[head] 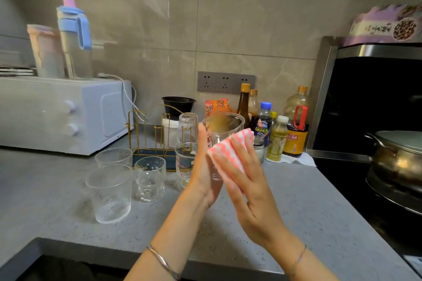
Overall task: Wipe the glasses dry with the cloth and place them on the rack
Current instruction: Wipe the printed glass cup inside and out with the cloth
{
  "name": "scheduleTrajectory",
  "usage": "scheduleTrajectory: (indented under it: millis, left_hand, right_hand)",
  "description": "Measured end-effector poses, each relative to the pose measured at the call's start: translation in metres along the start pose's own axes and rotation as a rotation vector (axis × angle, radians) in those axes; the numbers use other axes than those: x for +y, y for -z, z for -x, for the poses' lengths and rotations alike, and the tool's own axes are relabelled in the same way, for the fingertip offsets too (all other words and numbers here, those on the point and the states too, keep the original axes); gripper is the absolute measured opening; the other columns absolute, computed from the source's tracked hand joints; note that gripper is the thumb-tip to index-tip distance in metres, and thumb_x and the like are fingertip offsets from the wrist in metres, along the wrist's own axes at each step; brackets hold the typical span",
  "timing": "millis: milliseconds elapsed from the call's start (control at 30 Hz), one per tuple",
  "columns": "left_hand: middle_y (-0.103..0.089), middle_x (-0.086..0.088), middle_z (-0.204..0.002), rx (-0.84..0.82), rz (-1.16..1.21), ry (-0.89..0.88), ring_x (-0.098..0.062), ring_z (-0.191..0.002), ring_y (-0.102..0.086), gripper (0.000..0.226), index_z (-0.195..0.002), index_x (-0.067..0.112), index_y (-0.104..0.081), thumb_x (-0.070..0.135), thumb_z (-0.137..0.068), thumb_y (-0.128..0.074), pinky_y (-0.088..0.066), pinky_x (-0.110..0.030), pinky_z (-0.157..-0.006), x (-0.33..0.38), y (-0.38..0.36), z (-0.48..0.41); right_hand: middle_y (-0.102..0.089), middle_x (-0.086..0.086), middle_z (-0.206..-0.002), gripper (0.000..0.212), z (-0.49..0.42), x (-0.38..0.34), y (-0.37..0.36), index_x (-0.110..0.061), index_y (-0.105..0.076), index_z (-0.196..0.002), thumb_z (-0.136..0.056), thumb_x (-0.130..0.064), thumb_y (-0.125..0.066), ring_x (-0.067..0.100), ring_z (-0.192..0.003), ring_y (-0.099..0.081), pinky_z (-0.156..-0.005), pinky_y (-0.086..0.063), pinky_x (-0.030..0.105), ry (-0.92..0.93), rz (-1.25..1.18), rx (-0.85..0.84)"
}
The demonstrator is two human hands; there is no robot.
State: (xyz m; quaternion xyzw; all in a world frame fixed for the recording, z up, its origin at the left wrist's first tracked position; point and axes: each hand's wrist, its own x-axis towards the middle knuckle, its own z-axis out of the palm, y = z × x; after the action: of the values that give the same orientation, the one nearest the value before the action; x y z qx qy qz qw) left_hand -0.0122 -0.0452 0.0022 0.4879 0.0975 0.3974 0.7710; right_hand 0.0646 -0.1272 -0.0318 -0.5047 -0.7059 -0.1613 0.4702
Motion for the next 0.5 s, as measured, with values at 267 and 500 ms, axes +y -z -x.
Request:
scheduleTrajectory:
  millis: [267,500]
  left_hand:
    - [-0.073,0.0,-0.112,0.031,-0.085,-0.063,-0.014,-0.107,-0.068,0.058,-0.122,0.025,-0.064,0.064,-0.094,-0.03,-0.052,-0.033,-0.089,-0.005,0.001,-0.001]
    - [-0.07,-0.013,-0.117,0.031,-0.058,-0.028,-0.024,-0.112,-0.066,0.077,-0.115,0.015,-0.072,0.074,-0.085,-0.033,-0.045,-0.04,-0.105,0.008,0.008,-0.005]
  right_hand:
    - [-0.005,-0.008,-0.161,0.046,-0.033,0.001,0.004,-0.027,-0.026,-0.148,-0.103,-0.024,-0.033,0.015,-0.149,0.003,-0.121,-0.009,0.047,-0.032,0.018,0.044]
    - [-0.01,-0.004,-0.161,0.045,-0.004,-0.002,-0.002,-0.018,-0.035,-0.147,-0.101,-0.019,-0.037,0.023,-0.149,0.0,-0.121,-0.009,0.043,0.031,-0.039,-0.009]
